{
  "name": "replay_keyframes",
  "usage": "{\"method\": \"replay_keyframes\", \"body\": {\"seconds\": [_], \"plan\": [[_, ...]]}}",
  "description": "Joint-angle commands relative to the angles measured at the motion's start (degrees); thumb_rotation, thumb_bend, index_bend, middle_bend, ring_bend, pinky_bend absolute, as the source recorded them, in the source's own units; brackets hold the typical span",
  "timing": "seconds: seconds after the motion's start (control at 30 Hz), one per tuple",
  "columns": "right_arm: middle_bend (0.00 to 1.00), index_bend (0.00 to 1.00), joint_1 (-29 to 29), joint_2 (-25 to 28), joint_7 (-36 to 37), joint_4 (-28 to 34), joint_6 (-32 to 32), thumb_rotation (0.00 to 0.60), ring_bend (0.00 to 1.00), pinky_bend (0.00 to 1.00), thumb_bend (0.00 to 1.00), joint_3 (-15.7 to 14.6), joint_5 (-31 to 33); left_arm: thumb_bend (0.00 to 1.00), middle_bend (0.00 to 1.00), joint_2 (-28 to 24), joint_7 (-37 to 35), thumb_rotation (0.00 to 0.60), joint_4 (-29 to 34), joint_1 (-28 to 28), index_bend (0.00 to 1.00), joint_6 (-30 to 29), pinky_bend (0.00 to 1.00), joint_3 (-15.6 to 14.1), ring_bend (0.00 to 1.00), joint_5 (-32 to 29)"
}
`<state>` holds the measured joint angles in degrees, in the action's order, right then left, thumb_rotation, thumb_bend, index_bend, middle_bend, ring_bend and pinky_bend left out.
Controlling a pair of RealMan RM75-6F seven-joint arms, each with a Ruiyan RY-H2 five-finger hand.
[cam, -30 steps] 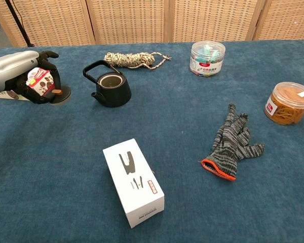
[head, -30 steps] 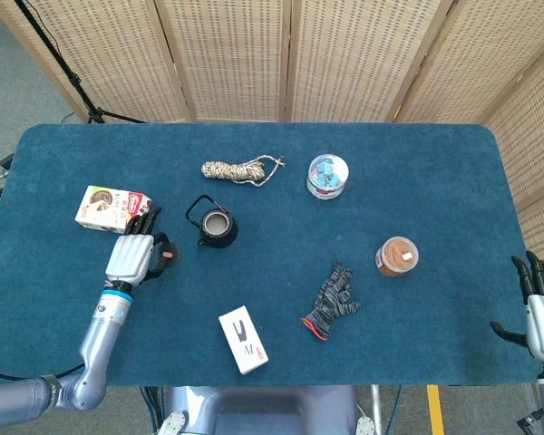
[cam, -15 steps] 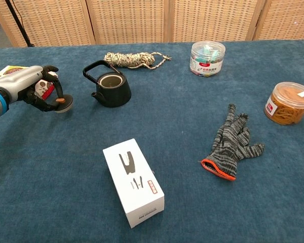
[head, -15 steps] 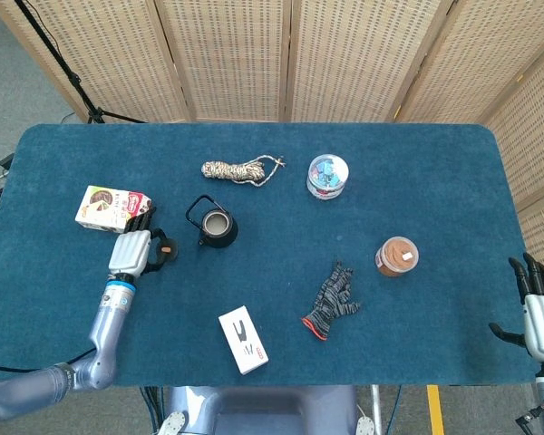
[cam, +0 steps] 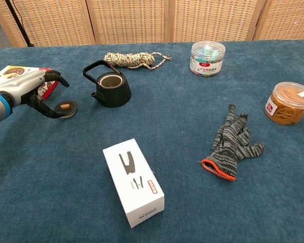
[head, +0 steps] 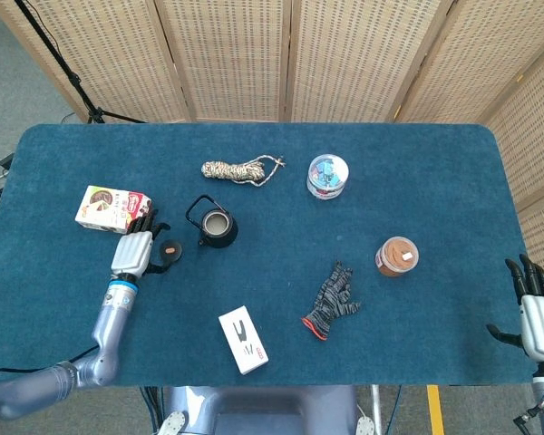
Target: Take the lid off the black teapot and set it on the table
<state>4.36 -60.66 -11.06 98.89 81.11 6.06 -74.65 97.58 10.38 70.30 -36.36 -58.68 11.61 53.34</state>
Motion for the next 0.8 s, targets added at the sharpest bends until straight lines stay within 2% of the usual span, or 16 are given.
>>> {"method": "replay_keyframes", "body": {"seconds": [0.03,0.17,0.33,0.47,0.63,0.8], "plan": [[0.00,0.00,-0.09,0.10,0.05,0.17,0.22,0.600,0.00,0.00,0.00,-0.06,-0.22,0.11,0.00,-1.50,-1.18,0.600,2.14,0.98,0.00,-0.73,0.00,0.03,0.00,1.35],[0.00,0.00,-0.22,0.29,0.17,0.49,0.45,0.600,0.00,0.00,0.00,-0.27,-0.68,0.09,0.00,-4.91,-2.35,0.600,7.09,2.89,0.00,-3.22,0.00,-0.59,0.00,4.40],[0.00,0.00,-0.44,0.43,0.12,0.95,0.98,0.600,0.00,0.00,0.00,-0.60,-1.54,0.08,0.00,-11.74,-2.93,0.600,15.68,6.20,0.00,-7.74,0.00,-2.26,0.00,9.35],[0.00,0.00,-0.60,0.41,-0.15,1.22,1.44,0.600,0.00,0.00,0.00,-0.84,-2.19,0.06,0.00,-16.92,-1.91,0.600,20.24,8.93,0.00,-11.41,0.00,-3.89,0.00,12.39],[0.00,0.00,-0.88,0.00,-0.87,0.89,2.76,0.600,0.00,0.00,0.00,-0.62,-2.62,0.04,0.00,-21.58,-0.63,0.600,22.29,12.80,0.00,-16.41,0.00,-6.15,0.00,15.50],[0.00,0.00,-1.35,-0.96,-1.51,-0.05,5.05,0.600,0.00,0.00,0.00,-0.17,-3.53,0.04,0.00,-24.66,-3.70,0.600,20.84,17.20,0.00,-21.58,0.00,-8.74,0.00,20.34]]}}
